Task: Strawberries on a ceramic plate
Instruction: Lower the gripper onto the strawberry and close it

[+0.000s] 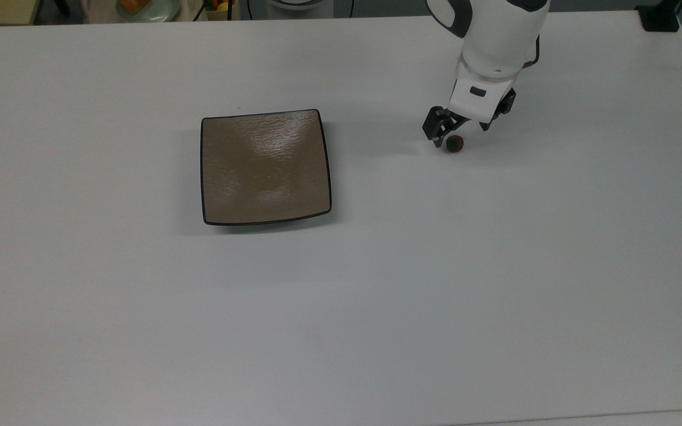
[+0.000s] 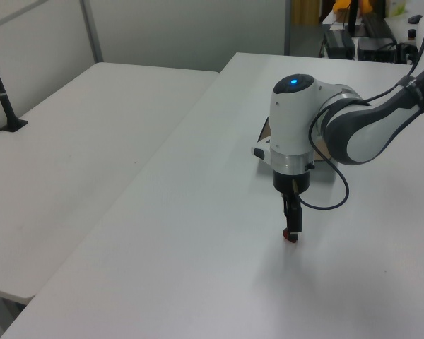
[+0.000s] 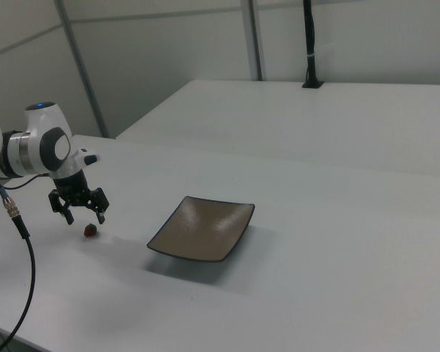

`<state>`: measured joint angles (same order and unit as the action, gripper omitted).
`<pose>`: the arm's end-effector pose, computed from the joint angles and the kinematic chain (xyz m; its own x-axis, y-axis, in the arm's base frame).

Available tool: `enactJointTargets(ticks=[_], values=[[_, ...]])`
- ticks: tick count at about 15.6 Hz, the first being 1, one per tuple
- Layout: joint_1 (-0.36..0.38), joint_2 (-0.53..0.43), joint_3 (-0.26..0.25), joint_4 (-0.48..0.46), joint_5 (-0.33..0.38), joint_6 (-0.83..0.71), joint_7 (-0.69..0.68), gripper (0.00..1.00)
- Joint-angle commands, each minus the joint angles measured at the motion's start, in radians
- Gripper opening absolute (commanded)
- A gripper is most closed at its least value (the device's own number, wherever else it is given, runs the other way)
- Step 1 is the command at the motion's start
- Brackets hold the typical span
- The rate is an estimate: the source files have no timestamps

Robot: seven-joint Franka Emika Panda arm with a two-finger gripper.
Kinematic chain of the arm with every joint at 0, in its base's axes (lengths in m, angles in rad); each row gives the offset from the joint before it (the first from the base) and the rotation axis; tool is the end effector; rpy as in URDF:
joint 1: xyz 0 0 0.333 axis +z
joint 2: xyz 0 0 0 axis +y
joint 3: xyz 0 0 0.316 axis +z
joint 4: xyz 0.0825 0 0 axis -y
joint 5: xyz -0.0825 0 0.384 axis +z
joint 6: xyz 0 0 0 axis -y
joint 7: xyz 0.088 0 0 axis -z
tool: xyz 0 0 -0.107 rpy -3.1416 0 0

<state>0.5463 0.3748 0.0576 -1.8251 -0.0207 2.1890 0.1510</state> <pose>0.5272 0.3598 0.3300 0.8955 0.4449 -0.0107 0.4449 -0.8956 -0.0027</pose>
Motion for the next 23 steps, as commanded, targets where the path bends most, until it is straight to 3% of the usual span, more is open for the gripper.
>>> enactJointTargets(ticks=[1,3,7,15,19,23], values=[[0.004,-0.002,-0.004,-0.025,-0.031,0.035,-0.021,1.0],[0.009,0.004,-0.002,-0.036,-0.041,0.064,-0.021,0.99],[0.023,0.019,-0.001,-0.039,-0.079,0.067,-0.021,0.86],[0.024,0.019,0.001,-0.037,-0.079,0.067,-0.013,0.33],[0.02,0.018,0.001,-0.031,-0.079,0.067,-0.027,0.14],[0.014,-0.019,0.001,-0.028,-0.076,0.051,-0.025,0.14]])
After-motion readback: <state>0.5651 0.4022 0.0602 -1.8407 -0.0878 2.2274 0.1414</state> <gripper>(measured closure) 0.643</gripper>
